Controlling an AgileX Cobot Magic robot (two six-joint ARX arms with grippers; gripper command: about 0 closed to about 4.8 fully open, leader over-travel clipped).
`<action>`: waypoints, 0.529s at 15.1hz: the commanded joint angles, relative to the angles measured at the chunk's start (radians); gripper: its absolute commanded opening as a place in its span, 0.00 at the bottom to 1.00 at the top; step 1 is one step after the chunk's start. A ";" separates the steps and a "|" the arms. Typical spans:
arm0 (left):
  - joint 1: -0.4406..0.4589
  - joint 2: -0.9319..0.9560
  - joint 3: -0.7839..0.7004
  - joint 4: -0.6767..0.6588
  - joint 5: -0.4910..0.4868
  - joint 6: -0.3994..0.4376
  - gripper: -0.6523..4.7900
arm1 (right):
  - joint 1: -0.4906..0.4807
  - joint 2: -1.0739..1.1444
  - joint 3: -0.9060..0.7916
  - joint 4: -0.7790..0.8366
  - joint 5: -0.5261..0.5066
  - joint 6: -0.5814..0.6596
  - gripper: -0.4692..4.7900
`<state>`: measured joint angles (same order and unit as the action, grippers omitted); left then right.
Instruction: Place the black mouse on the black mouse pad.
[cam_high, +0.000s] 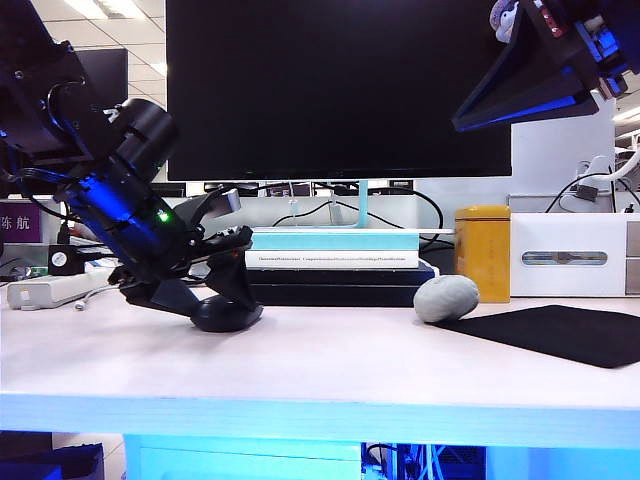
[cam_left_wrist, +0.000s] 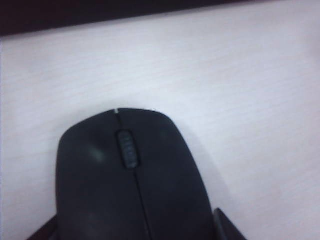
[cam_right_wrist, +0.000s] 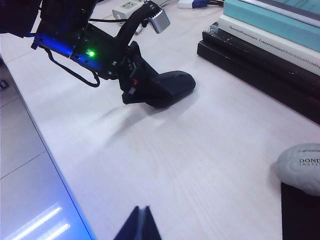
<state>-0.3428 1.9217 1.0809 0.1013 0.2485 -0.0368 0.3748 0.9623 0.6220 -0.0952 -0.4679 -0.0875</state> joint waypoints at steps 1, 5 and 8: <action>0.000 0.000 0.000 0.008 0.000 0.003 0.74 | 0.000 -0.002 0.006 0.010 -0.006 -0.003 0.08; 0.000 0.000 0.001 0.013 0.003 0.003 0.57 | 0.000 -0.002 0.006 0.010 -0.006 -0.002 0.08; 0.000 -0.002 0.004 0.031 0.026 0.003 0.29 | 0.000 -0.002 0.006 0.001 -0.006 -0.003 0.08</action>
<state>-0.3428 1.9217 1.0809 0.1108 0.2581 -0.0376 0.3748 0.9623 0.6220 -0.0956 -0.4679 -0.0875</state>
